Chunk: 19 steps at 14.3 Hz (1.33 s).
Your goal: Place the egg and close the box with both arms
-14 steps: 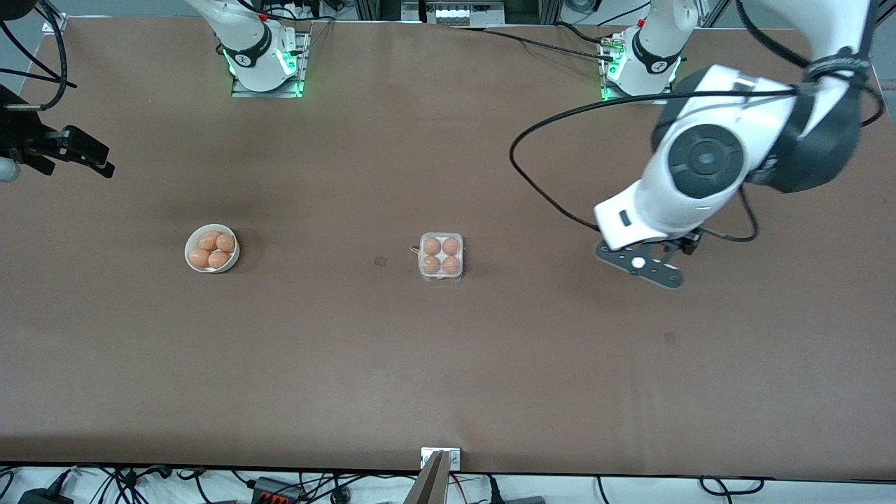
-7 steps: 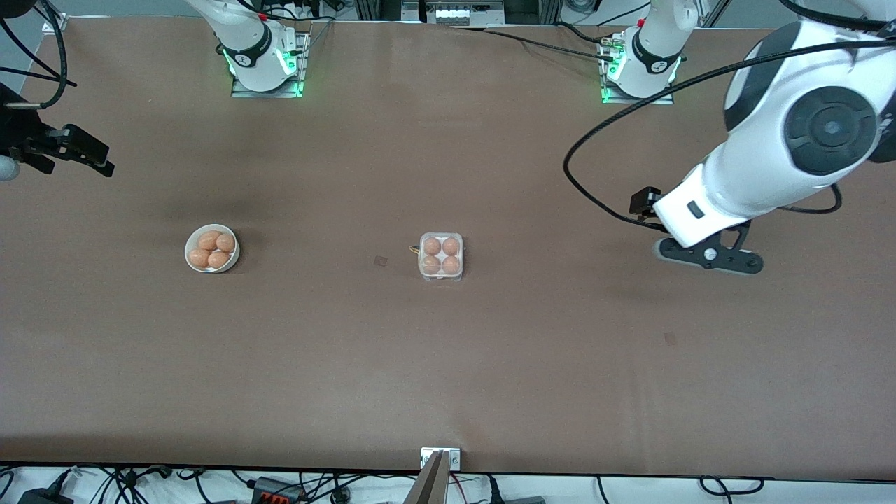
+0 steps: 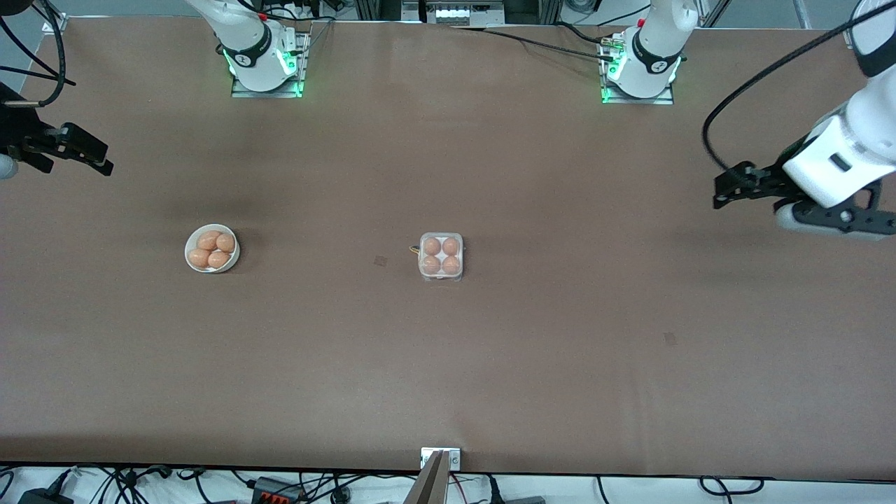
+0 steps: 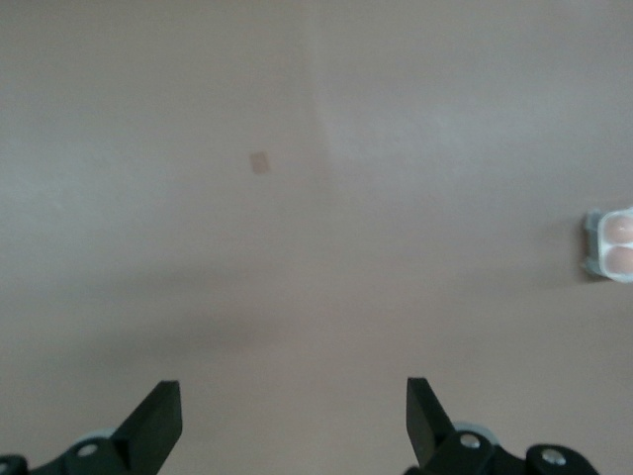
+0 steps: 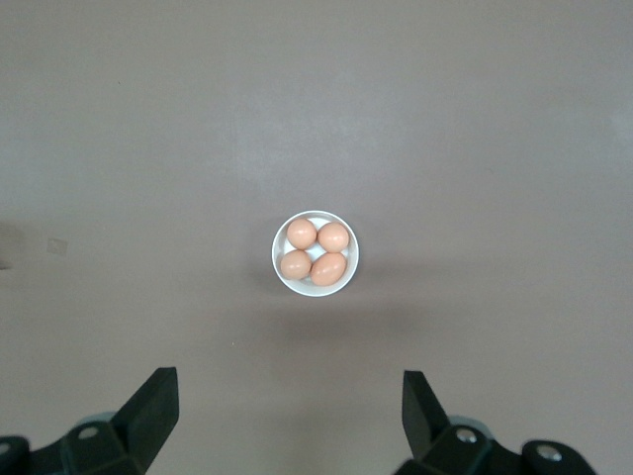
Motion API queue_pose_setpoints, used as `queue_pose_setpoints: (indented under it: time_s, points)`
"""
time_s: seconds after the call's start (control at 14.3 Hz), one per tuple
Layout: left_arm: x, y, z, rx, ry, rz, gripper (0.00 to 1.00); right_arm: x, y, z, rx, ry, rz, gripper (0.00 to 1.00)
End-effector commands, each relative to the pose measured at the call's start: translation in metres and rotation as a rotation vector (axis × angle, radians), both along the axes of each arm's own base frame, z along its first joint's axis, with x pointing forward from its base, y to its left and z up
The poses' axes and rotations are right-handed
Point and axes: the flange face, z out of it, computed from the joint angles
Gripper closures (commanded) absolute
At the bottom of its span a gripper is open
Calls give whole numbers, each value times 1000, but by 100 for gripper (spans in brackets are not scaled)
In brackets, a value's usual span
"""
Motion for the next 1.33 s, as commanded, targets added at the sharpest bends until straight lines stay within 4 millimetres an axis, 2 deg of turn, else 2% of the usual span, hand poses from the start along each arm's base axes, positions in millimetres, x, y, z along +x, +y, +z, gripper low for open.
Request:
queue_pose_setpoints:
  time_s: [0.0,0.35,0.63,0.84,1.26]
  points:
    - [-20,19,-8,48,-27,-24,0,-5,1,7,2,3,9,0]
    - [-26,3,0,87,24,-54,0,-4,4,8,0,2,15,0]
    - [-28,6,-1,72,35,-48,0,-4,1,7,1,3,9,0]
    - [-26,-5,2,44,23,-53,0,-4,1,7,-1,3,11,0]
    - [-25,-7,7,44,16,-58,0,-5,0,6,-4,6,9,0]
